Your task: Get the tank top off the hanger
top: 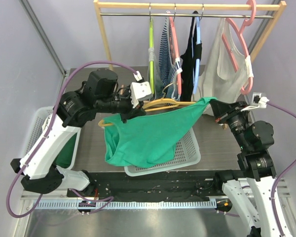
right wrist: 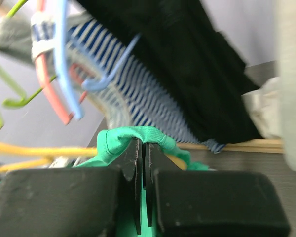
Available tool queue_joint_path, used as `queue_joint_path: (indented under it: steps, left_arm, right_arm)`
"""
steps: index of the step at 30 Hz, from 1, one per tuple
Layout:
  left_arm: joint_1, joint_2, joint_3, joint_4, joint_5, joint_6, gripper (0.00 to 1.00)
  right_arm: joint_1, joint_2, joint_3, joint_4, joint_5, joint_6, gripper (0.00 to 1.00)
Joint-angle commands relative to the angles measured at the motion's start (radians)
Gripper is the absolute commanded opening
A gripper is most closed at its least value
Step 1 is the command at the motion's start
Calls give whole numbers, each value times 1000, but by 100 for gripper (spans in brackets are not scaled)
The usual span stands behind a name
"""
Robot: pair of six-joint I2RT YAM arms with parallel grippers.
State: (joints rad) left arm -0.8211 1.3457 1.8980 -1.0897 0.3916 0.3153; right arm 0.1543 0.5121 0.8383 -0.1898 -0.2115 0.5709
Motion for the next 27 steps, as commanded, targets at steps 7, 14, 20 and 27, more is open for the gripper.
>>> queue_joint_path:
  steps: [7,14,20,27]
  left_arm:
    - [-4,-75,-11,-10,-29,4,0]
    - [-3,-120,4,76,-89,22,0]
    - [-6,-19,142,102,-48,25,0]
    - [-52,187,511,41,-40,54,0]
  right_arm:
    - [1,121,85,-157,460,34,1]
    - [1,57,36,-240,432,-14,1]
    - [2,-20,42,-292,440,-63,1]
    - [2,-6,119,-301,440,-80,1]
